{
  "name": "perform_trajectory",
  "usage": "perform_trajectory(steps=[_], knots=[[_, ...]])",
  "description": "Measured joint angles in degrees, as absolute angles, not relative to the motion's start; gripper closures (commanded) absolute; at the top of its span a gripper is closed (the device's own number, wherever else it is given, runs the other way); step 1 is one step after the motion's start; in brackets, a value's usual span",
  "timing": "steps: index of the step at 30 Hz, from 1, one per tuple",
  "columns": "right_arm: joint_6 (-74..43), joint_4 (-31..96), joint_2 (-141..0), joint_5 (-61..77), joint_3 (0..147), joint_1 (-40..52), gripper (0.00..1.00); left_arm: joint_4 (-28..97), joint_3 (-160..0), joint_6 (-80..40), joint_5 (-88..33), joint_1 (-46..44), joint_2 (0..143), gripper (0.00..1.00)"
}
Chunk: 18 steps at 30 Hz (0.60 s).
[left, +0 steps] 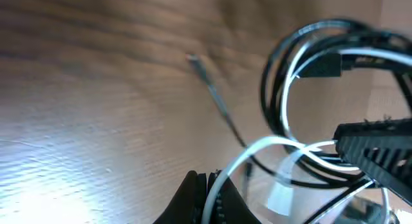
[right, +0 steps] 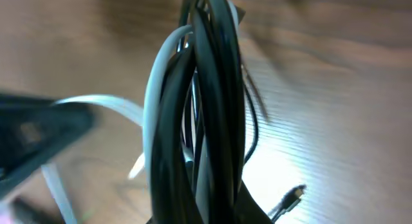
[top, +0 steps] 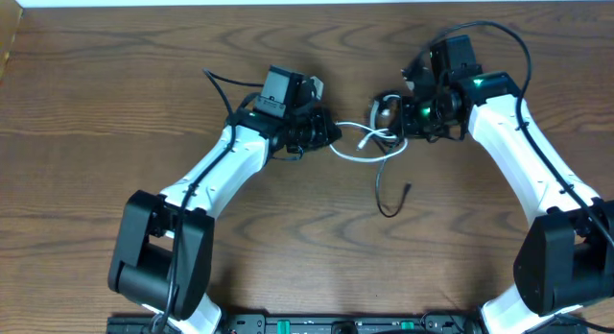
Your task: Untangle cables
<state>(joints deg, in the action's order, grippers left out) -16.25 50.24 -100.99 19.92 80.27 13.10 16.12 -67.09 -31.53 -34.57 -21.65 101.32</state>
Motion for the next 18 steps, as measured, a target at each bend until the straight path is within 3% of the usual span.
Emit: perform_trajectory(steps=[6,18], knots=[[-22.7,51.6,-101.0,10.2,80.3,13.5,0.84,18.6,-67.1,-31.5,-30.5,-20.0,92.9,0.92],[-25.5,52.0,-102.0,3.3,80.2,13.4,0.80,27.7,-67.1,-31.4,-17.8,-15.0,70.2,0.93]])
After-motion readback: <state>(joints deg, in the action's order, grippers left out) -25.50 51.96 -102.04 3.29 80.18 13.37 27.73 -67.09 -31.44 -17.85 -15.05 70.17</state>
